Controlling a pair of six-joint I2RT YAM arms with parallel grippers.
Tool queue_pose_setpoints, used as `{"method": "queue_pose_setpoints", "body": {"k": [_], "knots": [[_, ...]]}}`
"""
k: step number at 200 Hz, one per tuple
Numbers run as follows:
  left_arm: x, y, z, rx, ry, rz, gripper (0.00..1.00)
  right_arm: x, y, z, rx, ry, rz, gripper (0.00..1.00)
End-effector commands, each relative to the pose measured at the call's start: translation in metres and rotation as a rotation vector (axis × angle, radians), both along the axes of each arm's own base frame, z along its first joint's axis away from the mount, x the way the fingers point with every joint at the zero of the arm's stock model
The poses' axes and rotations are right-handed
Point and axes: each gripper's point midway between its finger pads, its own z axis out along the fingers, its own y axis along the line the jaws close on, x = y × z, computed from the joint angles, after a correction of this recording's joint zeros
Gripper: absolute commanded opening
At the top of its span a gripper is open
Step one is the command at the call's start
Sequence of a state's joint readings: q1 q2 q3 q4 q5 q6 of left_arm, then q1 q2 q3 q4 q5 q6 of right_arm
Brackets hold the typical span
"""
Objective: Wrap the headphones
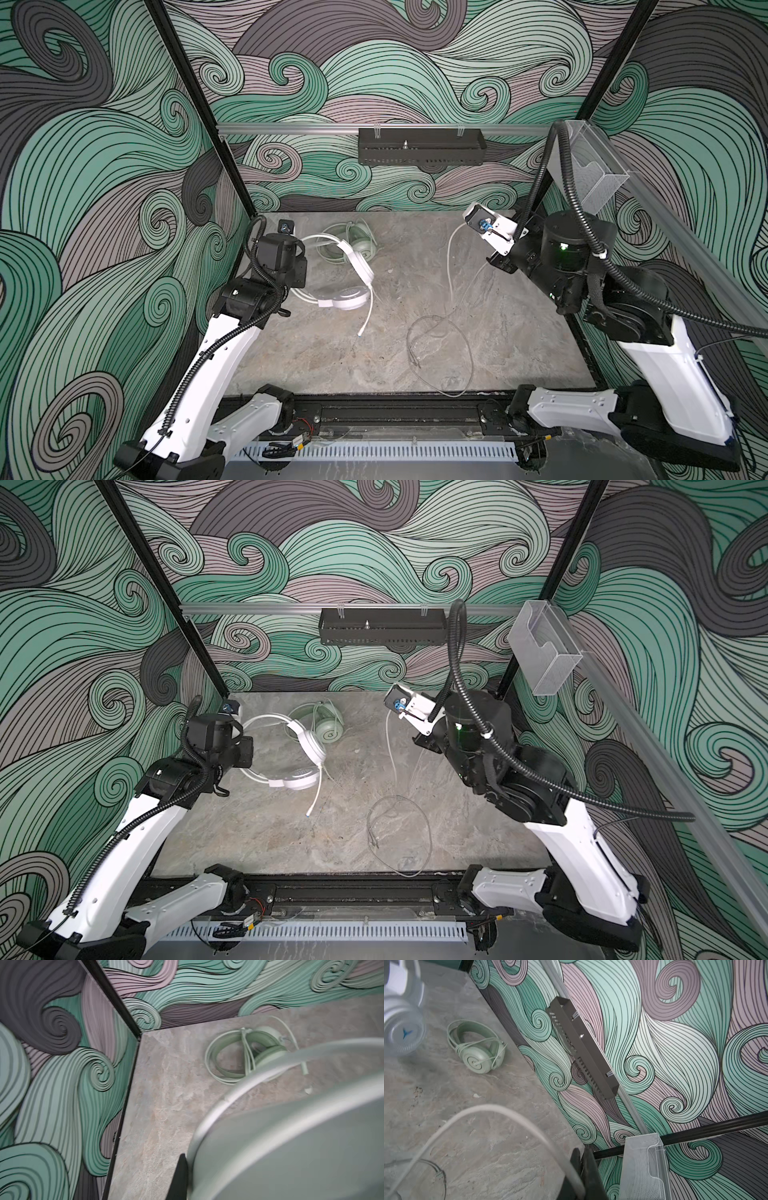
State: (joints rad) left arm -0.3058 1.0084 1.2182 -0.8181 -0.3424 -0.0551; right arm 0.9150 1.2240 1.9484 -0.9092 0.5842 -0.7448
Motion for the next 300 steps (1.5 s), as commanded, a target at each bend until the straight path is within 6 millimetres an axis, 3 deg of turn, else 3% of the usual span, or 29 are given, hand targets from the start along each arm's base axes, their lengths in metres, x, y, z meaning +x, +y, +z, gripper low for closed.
{"method": "queue_pose_setpoints", "body": {"k": [1, 26, 60, 96, 115, 130, 146, 179, 192, 220, 248, 284, 300], "knots": [[0.003, -0.044, 0.009, -0.150, -0.029, -0.198, 0.00, -0.003, 0.032, 0.022, 0.087, -0.027, 0.135, 0.00], [0.004, -0.065, 0.000, -0.249, 0.005, -0.241, 0.00, -0.013, 0.069, 0.032, 0.078, -0.044, 0.257, 0.00], [0.006, -0.094, -0.001, -0.279, 0.022, -0.318, 0.00, -0.014, 0.112, 0.026, 0.044, -0.029, 0.333, 0.00], [-0.011, -0.137, 0.007, -0.283, 0.017, -0.489, 0.00, 0.002, 0.127, 0.012, 0.030, -0.002, 0.285, 0.00], [-0.020, -0.146, 0.013, -0.313, 0.000, -0.518, 0.00, 0.013, 0.123, 0.000, 0.017, 0.019, 0.235, 0.00], [-0.021, -0.140, 0.011, -0.313, 0.005, -0.484, 0.00, 0.019, 0.112, 0.000, 0.057, 0.042, 0.206, 0.00], [-0.021, -0.133, 0.003, -0.290, 0.024, -0.450, 0.00, 0.013, 0.109, 0.003, 0.069, 0.049, 0.238, 0.00], [-0.010, -0.117, -0.007, -0.226, 0.027, -0.350, 0.00, -0.025, 0.126, -0.009, 0.000, 0.059, 0.411, 0.00], [-0.004, -0.107, -0.009, -0.192, 0.030, -0.284, 0.00, -0.032, 0.124, -0.010, 0.000, 0.052, 0.420, 0.00], [0.009, -0.062, -0.011, -0.082, 0.035, -0.032, 0.00, -0.017, 0.088, -0.016, 0.067, 0.085, 0.273, 0.00], [0.013, -0.015, -0.001, -0.004, -0.002, 0.195, 0.00, -0.016, 0.044, -0.031, 0.299, 0.155, 0.215, 0.00], [0.013, 0.003, 0.025, -0.009, -0.092, 0.297, 0.00, -0.022, 0.029, -0.069, 0.363, 0.218, 0.209, 0.00], [0.011, 0.007, 0.038, -0.029, -0.128, 0.322, 0.00, -0.009, 0.018, -0.099, 0.339, 0.253, 0.108, 0.03]]}}
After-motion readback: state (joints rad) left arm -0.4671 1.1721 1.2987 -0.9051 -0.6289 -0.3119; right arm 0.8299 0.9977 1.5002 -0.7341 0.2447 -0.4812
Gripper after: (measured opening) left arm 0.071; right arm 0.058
